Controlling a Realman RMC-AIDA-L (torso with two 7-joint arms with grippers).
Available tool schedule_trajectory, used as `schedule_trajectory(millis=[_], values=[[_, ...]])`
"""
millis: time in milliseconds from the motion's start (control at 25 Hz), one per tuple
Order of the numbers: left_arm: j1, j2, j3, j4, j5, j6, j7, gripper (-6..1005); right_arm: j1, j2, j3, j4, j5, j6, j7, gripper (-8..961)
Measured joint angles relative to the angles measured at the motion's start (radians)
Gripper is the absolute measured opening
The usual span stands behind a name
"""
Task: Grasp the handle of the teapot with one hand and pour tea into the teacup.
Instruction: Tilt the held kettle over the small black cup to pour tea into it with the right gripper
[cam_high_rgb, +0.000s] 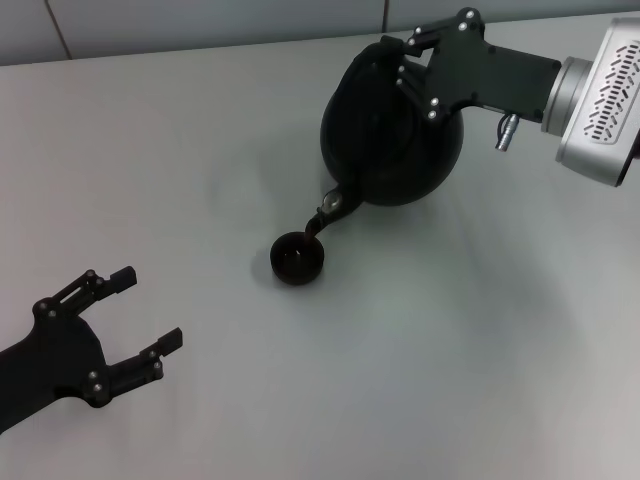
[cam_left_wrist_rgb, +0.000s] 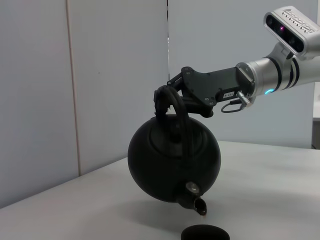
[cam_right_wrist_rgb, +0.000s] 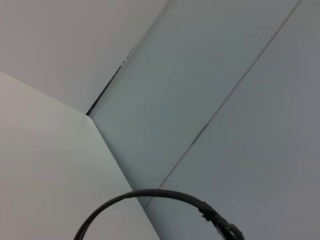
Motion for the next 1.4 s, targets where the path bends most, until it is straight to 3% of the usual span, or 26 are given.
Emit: schedule_trajectory(millis=[640,1080,1400], values=[[-0.001,0.000,0.000,-0.002,-0.001,-0.004,0.000,862,0.019,0.011,-0.038,-0.017,0.019,-0.003,0.001,77],[0.003,0.000,0.000,-0.002,-0.001,-0.004,-0.001,863,-0.026,0.012,-0.033,-0.014,0.074,-0.012,0.201,77],[0.004,0.000,0.000,-0.002,-0.001,-0.001,-0.001,863,-0.099,0.020,-0.034,-0.006,0.266,-0.006,0.472,94]])
